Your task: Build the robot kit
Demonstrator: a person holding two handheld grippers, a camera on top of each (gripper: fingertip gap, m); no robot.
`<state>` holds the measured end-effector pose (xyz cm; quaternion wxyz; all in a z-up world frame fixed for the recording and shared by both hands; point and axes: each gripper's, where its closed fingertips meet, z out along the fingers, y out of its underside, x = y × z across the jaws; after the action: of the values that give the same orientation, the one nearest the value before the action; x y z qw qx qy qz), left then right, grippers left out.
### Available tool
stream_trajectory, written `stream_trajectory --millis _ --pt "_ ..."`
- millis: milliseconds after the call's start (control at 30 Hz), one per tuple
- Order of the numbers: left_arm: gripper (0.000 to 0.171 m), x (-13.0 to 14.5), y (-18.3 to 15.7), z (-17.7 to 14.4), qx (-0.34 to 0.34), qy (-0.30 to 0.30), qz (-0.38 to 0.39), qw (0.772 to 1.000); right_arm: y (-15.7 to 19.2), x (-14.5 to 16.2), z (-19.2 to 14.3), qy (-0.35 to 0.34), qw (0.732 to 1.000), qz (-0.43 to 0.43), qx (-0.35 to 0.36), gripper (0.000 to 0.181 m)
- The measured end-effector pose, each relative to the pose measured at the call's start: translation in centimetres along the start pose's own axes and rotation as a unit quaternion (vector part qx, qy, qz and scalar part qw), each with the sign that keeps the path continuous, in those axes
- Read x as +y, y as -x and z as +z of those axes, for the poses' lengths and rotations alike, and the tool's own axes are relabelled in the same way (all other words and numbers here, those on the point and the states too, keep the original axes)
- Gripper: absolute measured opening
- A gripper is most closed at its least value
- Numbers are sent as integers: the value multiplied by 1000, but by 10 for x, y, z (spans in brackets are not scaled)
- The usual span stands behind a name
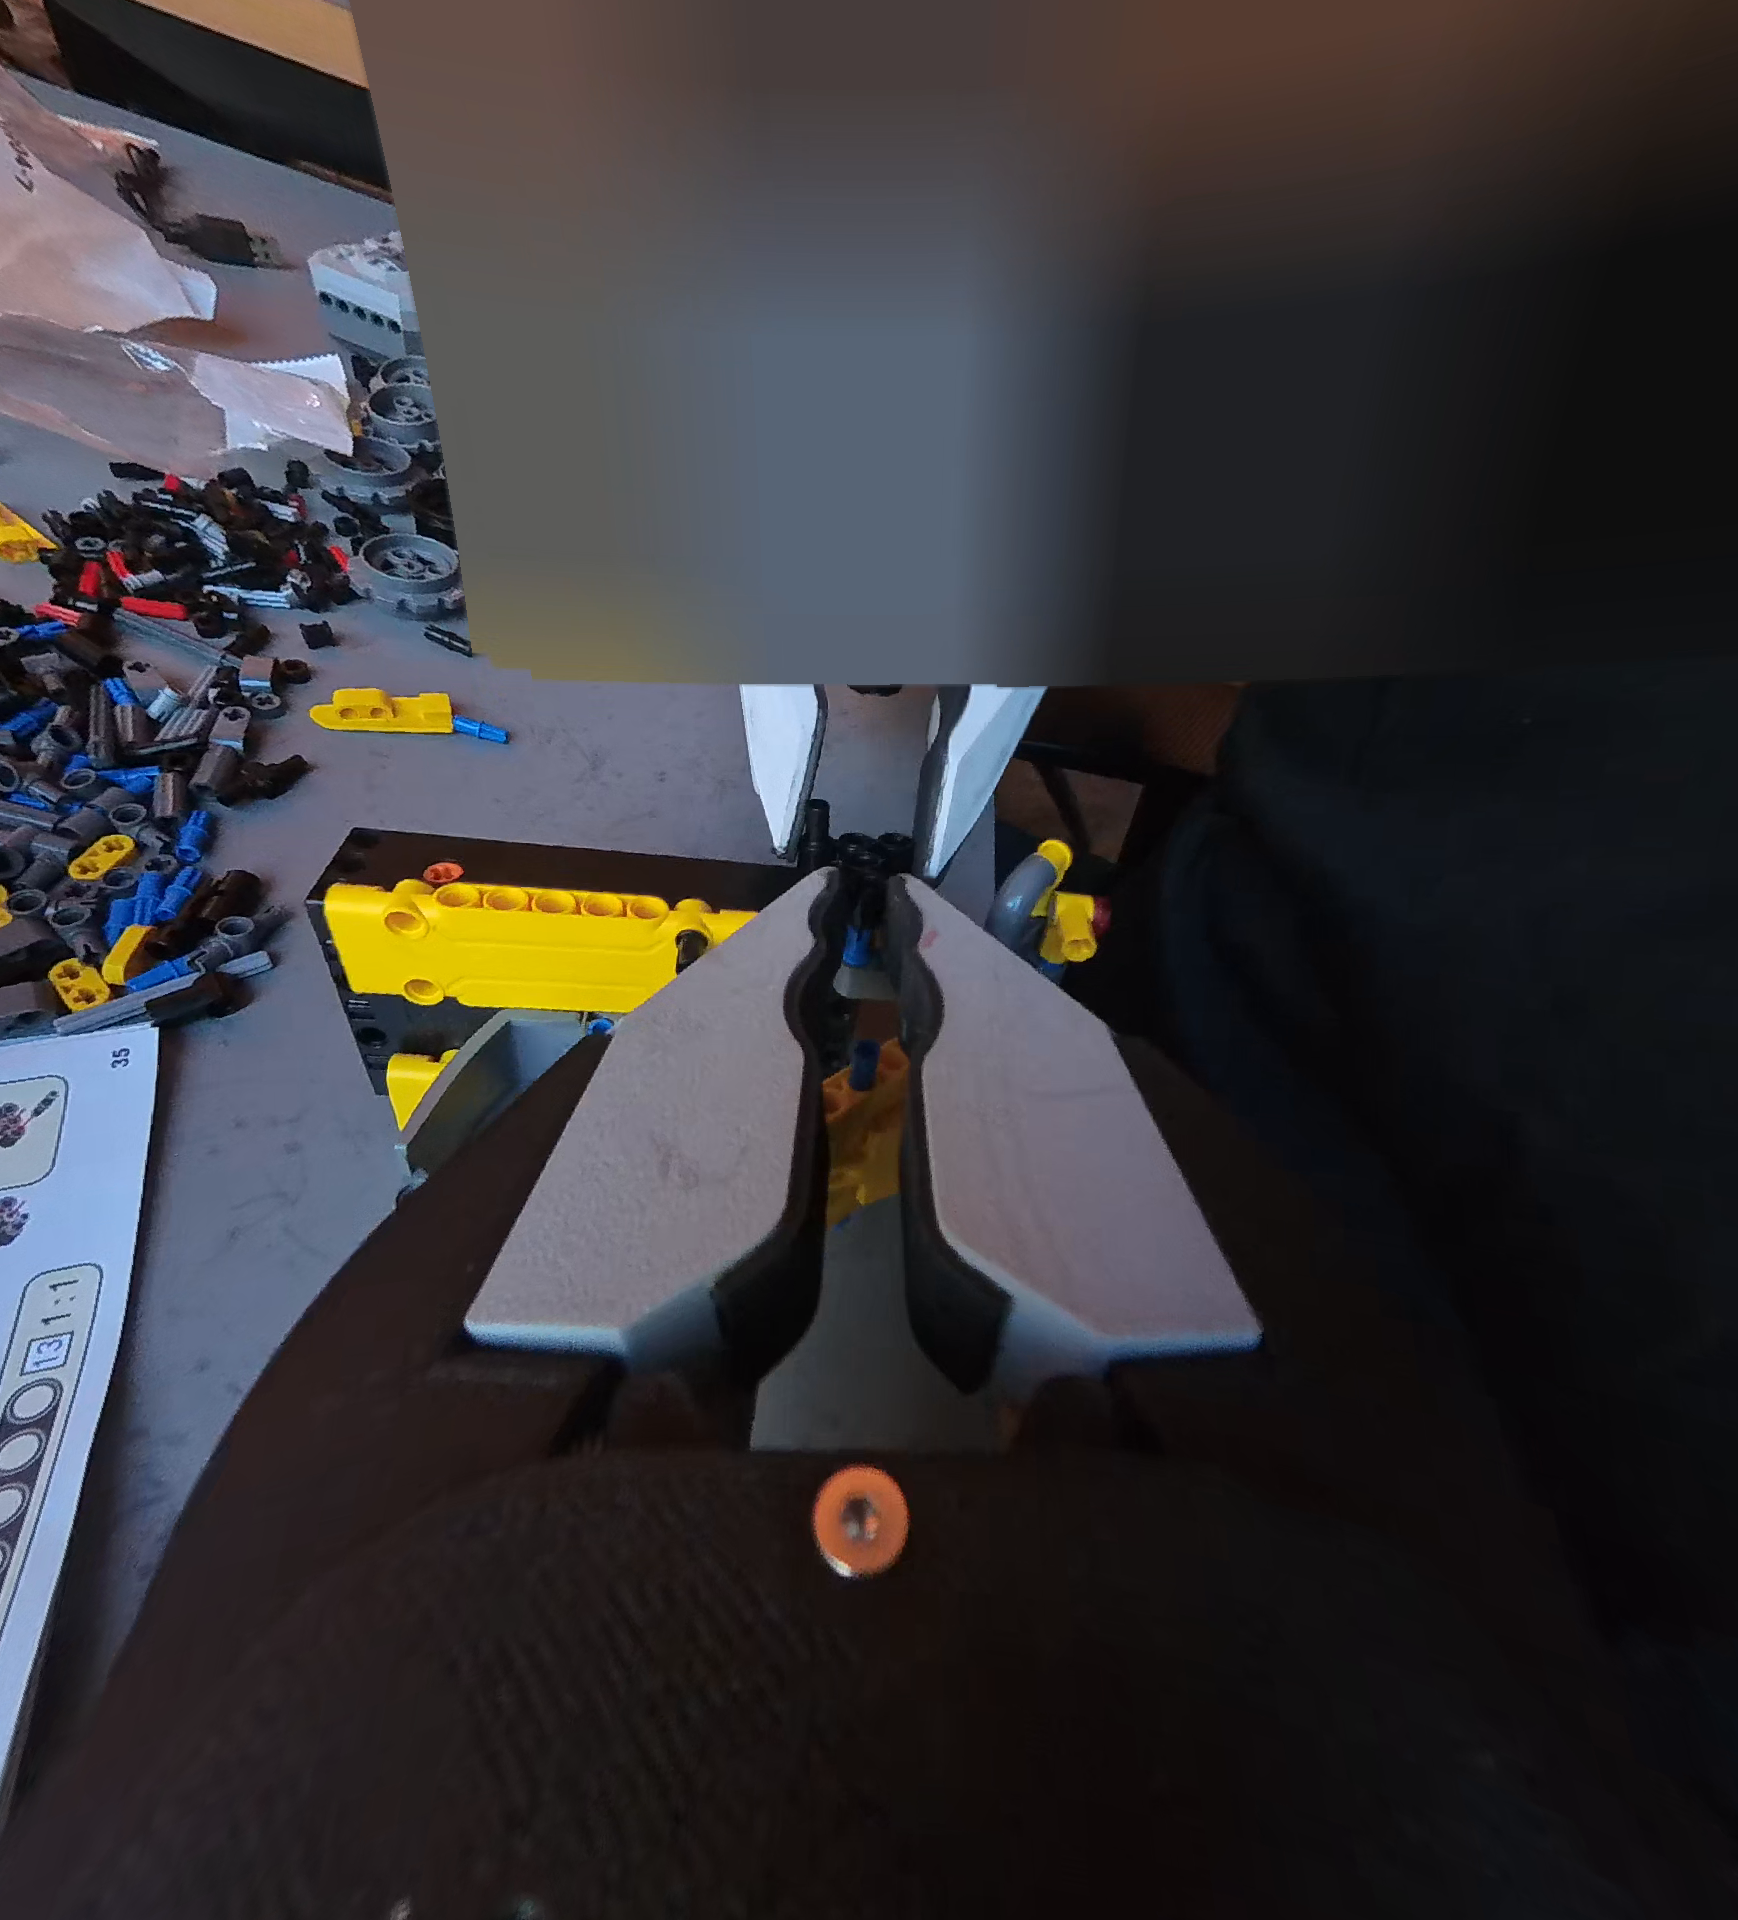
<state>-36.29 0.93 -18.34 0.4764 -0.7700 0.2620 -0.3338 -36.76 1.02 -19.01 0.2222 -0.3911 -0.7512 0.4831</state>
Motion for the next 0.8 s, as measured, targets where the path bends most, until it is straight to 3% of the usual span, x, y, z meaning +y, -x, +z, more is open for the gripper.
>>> stream_trajectory --millis 300,500,800 --pt "4 2 -1 -2 20 -7 -5 1000 1 -2 1 53 998 -39 20 23" --pt "4 4 -1 -2 27 -10 -18 999 2 0 2 56 997 38 -21 23" --pt "5 6 -1 -3 19 -1 -5 1000 2 1 4 60 997 -40 1 23"
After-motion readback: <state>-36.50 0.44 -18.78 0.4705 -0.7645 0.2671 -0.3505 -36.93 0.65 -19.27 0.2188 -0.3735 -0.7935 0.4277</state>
